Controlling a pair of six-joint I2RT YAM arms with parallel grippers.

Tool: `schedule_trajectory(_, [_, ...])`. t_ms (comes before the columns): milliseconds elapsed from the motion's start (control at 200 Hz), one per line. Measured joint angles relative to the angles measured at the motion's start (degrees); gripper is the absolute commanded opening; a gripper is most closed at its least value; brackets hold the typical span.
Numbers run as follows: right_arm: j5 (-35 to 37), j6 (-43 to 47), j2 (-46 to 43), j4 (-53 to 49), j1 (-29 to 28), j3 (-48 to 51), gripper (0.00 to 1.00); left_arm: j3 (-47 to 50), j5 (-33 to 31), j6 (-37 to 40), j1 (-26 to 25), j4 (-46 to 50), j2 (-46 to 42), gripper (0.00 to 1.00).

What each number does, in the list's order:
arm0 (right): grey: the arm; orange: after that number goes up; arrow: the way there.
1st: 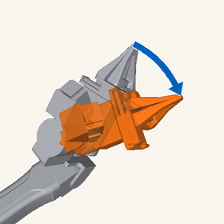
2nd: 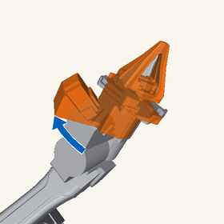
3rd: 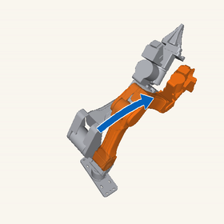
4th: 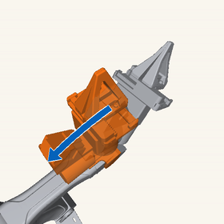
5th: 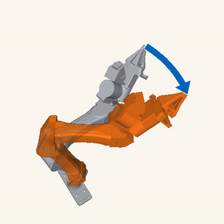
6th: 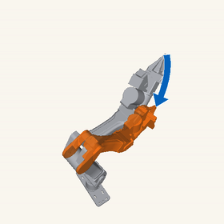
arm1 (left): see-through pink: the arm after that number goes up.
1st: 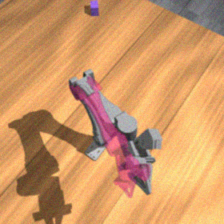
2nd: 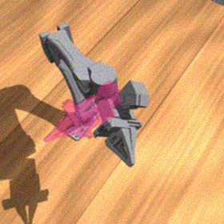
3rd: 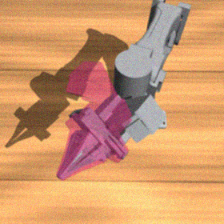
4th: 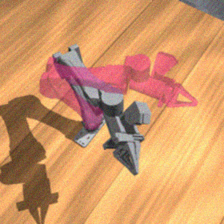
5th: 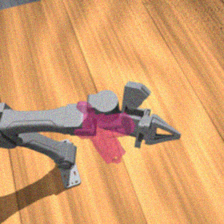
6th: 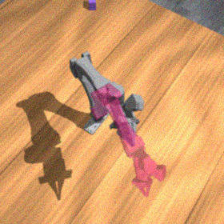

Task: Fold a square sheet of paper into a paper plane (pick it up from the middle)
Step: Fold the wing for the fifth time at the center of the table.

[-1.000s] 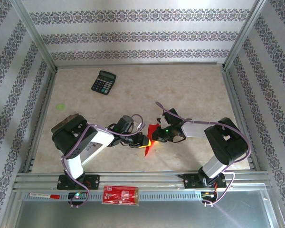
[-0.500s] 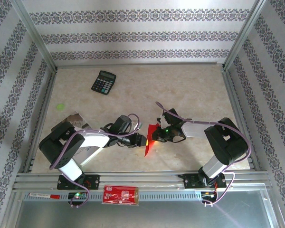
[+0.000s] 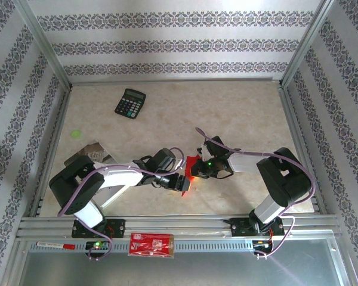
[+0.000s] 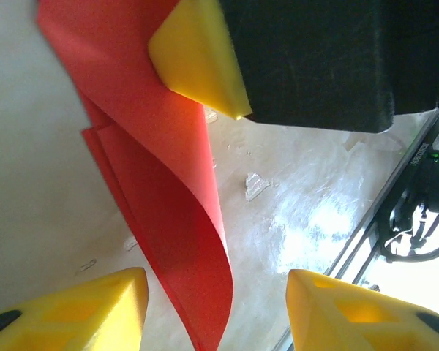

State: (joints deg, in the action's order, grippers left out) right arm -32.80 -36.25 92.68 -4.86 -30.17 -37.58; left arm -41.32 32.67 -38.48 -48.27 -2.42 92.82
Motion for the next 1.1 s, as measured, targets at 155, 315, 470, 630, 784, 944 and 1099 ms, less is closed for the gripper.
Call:
schedule_trajectory(155, [0.15,0.0,0.0,-0.04,0.0,-0.04,0.09,-2.45,-1.2,0.98,-0.44,2.58,2.08,0.52])
schedule_trajectory(315, [0.15,0.0,0.0,-0.09,0.02,-0.09,0.09,-3.85,-2.14,1.29,-0.66,4.39,3.34,0.46])
schedule_trajectory(470, [0.15,0.0,-0.02,-0.24,0.02,-0.17,0.09,-4.04,-2.93,1.44,-0.72,4.87,3.74,0.38])
schedule_trajectory(630, [0.17,0.0,-0.07,-0.42,0.02,-0.2,0.09,-4.04,-3.21,1.42,-0.57,5.05,4.0,0.31])
schedule_trajectory(784, [0.39,0.0,-0.26,-0.52,0.02,-0.2,0.1,-4.04,-3.19,1.31,-0.48,5.05,4.26,0.27])
schedule_trajectory(944, [0.85,0.02,-0.7,-1.09,0.07,-0.2,0.11,-4.04,-3.19,0.96,-0.37,5.01,4.55,0.22])
schedule_trajectory(1099, [1.03,0.02,-1.05,-1.6,0.07,-0.2,0.13,-4.04,-3.19,0.72,-0.33,4.98,4.76,0.19])
